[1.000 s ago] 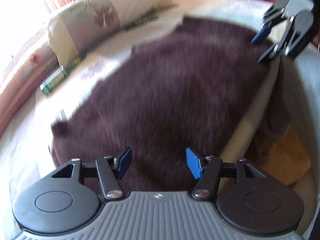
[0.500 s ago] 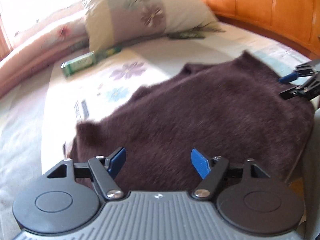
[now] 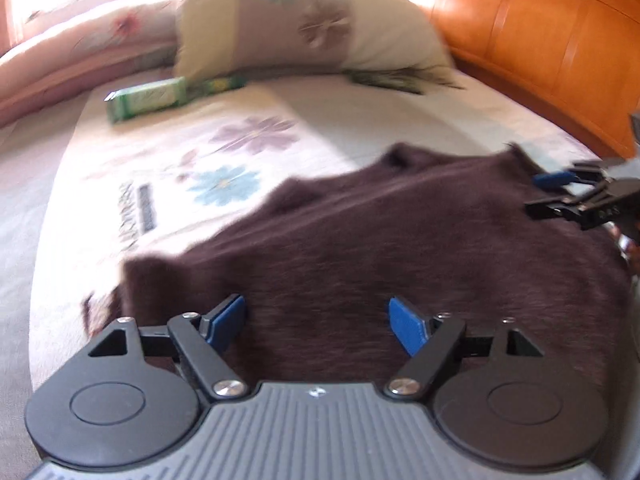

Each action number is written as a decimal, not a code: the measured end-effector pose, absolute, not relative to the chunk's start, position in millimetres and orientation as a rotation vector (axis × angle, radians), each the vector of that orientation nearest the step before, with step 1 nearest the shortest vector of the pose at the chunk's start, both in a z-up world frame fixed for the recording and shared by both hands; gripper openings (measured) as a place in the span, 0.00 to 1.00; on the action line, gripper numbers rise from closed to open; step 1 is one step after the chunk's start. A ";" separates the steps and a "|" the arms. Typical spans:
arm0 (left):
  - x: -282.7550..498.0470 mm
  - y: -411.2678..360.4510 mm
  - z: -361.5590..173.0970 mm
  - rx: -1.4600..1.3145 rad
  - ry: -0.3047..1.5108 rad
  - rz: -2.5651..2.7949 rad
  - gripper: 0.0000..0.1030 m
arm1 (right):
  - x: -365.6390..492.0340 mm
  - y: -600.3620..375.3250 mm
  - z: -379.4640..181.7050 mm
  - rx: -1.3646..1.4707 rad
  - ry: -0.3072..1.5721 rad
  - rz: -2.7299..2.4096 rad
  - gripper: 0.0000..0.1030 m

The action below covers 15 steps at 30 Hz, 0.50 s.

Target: Fold clothes

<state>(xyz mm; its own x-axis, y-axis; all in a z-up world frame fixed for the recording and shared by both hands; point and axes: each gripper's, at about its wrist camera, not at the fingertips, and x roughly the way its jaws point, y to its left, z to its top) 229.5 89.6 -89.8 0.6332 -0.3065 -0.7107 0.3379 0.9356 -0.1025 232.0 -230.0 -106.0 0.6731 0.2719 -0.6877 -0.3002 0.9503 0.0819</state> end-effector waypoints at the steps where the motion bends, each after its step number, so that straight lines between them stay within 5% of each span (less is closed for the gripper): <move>1: 233.2 102.1 -92.1 -0.013 0.794 -0.358 0.79 | 238.3 -235.7 -110.0 -0.018 0.762 0.328 0.88; 11: 215.3 126.4 -60.1 -0.151 0.748 -0.347 0.76 | 244.6 -261.5 -90.2 0.122 0.727 0.303 0.88; 15: 184.3 112.5 -57.3 -0.199 0.736 -0.420 0.82 | 210.3 -256.5 -78.9 0.175 0.716 0.342 1.00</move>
<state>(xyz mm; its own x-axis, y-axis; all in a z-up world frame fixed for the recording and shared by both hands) 184.3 112.5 -57.3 0.6630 -0.4377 -0.6074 0.3005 0.8986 -0.3196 210.3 -256.5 -78.9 0.7021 0.3648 -0.6116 -0.2463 0.9302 0.2721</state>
